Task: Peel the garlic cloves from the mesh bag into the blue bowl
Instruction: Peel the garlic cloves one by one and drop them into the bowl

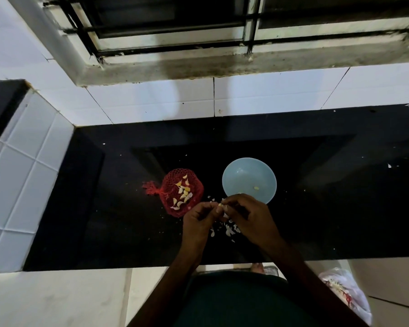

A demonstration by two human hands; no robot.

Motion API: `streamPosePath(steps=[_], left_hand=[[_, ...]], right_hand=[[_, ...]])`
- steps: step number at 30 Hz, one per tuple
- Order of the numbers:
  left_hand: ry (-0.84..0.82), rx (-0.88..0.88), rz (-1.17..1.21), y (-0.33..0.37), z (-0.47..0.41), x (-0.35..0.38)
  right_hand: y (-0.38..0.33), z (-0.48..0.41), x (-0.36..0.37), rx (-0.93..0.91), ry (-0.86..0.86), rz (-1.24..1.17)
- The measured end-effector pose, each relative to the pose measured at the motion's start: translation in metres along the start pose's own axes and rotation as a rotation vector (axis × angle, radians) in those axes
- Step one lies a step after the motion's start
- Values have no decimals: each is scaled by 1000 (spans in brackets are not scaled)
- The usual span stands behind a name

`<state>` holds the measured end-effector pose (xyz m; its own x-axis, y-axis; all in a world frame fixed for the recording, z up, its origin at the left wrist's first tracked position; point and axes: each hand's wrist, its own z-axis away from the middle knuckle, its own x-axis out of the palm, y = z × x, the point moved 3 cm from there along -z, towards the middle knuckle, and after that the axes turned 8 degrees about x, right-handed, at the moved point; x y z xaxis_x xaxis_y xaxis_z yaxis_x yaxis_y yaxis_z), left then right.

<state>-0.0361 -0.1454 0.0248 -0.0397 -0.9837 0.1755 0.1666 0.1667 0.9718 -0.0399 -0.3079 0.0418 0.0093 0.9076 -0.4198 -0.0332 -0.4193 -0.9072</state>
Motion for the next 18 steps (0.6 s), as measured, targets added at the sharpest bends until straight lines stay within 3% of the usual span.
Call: streamPosePath(steps=[5, 11, 18], left_hand=[[-8, 8, 9, 0, 2, -1], [-58, 11, -10, 4, 1, 0], [-84, 7, 34, 5, 6, 7]], right_hand=[[0, -5, -1, 18, -19, -90], [-9, -5, -3, -115, -112, 137], [-14, -4, -7, -196, -67, 154]])
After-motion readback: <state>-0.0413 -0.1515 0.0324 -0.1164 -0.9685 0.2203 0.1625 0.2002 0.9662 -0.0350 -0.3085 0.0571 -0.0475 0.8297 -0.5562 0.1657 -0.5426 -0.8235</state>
